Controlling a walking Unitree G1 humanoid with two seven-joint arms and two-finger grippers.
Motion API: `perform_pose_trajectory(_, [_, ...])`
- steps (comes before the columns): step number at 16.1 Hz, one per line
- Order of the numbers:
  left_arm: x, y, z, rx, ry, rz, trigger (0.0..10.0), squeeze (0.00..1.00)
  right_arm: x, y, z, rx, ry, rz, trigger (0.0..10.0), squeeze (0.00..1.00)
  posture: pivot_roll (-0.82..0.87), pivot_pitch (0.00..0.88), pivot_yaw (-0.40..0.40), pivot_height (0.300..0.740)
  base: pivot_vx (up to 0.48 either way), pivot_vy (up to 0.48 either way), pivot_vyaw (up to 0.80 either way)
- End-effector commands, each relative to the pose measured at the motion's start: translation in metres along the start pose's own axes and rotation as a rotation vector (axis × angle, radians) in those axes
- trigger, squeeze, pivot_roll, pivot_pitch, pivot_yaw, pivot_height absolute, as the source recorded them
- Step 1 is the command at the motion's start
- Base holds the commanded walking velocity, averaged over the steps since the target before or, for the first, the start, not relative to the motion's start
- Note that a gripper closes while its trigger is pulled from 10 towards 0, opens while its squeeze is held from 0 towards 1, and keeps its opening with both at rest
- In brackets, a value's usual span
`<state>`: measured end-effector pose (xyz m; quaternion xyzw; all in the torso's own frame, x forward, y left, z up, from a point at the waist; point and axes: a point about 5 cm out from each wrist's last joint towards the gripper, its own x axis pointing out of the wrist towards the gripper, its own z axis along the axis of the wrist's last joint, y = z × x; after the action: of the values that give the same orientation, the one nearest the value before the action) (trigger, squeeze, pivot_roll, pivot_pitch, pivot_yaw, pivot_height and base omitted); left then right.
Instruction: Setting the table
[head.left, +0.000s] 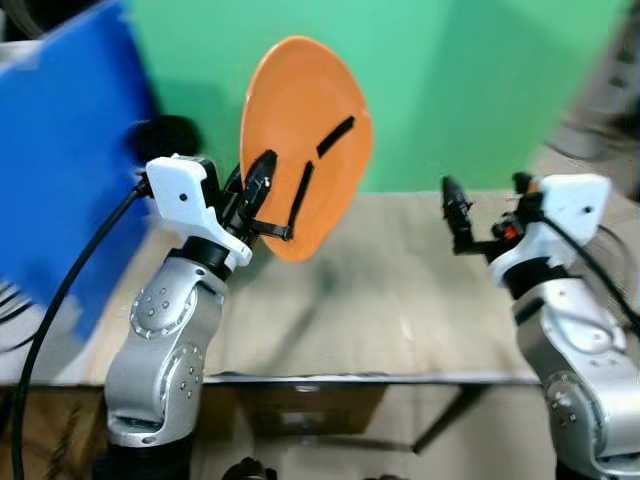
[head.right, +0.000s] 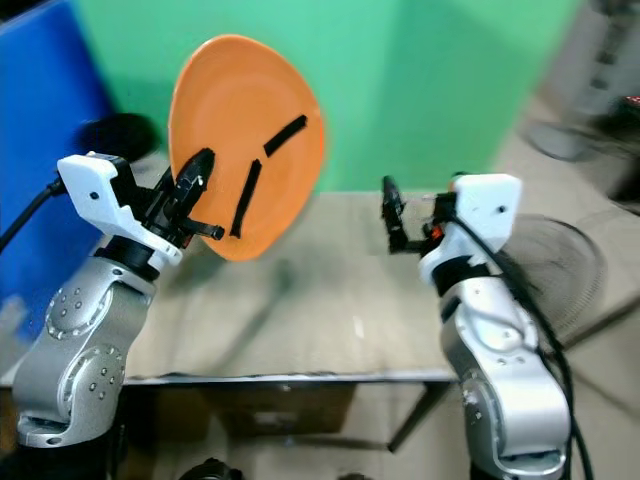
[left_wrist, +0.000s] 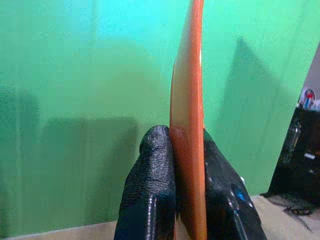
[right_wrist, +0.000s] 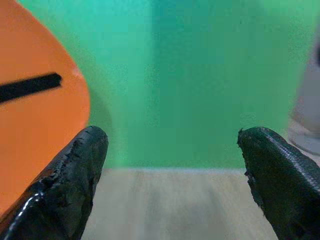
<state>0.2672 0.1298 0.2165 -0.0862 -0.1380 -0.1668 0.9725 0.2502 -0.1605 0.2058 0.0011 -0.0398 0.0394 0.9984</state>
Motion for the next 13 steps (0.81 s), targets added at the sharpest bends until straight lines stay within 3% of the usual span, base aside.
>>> perform_pose_trajectory(1, [-0.002,0.004,0.007,0.029,-0.024,0.017,10.0,0.00,-0.002,0.003,0.000,0.003,0.012,0.006,10.0,1.00,0.10,0.000,-0.001,0.740,0.000,0.000,-0.80])
perform_pose_trajectory(2, [-0.005,0.007,0.005,0.043,-0.009,0.025,10.0,0.00,-0.003,0.004,-0.004,0.007,0.024,0.009,10.0,1.00,0.10,0.000,0.000,0.740,0.000,0.000,-0.80])
perform_pose_trajectory(4, [-0.016,0.006,-0.010,0.170,0.079,-0.007,10.0,0.00,-0.008,0.002,-0.015,-0.013,0.057,0.000,10.0,1.00,0.10,0.000,-0.001,0.740,0.000,0.000,-0.80])
perform_pose_trajectory(13, [-0.023,0.011,-0.019,0.235,0.125,0.067,10.0,0.00,-0.008,0.007,-0.024,-0.078,0.131,-0.014,10.0,1.00,0.10,0.000,-0.007,0.740,0.000,0.000,-0.80])
